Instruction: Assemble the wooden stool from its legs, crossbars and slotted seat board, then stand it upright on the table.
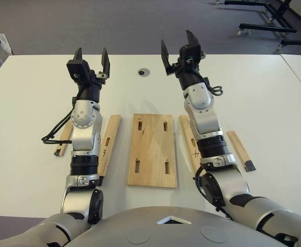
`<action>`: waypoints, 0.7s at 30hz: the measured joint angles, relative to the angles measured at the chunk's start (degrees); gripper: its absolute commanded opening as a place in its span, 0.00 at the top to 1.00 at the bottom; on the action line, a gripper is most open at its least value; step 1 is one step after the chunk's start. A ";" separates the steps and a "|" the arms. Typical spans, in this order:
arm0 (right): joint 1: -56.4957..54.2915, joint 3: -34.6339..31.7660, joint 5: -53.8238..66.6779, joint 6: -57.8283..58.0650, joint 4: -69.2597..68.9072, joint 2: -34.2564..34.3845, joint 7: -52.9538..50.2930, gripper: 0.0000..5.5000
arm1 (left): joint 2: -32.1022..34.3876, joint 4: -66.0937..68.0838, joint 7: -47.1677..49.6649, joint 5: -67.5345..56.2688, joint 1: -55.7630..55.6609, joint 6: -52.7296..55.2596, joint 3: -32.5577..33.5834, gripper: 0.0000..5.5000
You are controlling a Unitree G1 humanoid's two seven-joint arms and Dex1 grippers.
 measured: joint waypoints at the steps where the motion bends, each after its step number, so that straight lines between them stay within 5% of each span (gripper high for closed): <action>1: -0.05 -0.01 0.00 0.00 0.00 -0.02 -0.01 0.30 | 0.02 0.00 0.05 0.03 0.00 -0.05 0.04 0.33; 21: 4.28 -0.06 1.10 4.77 -7.15 -1.31 2.13 0.30 | 2.74 -6.74 -1.53 2.17 2.94 -0.19 -1.66 0.33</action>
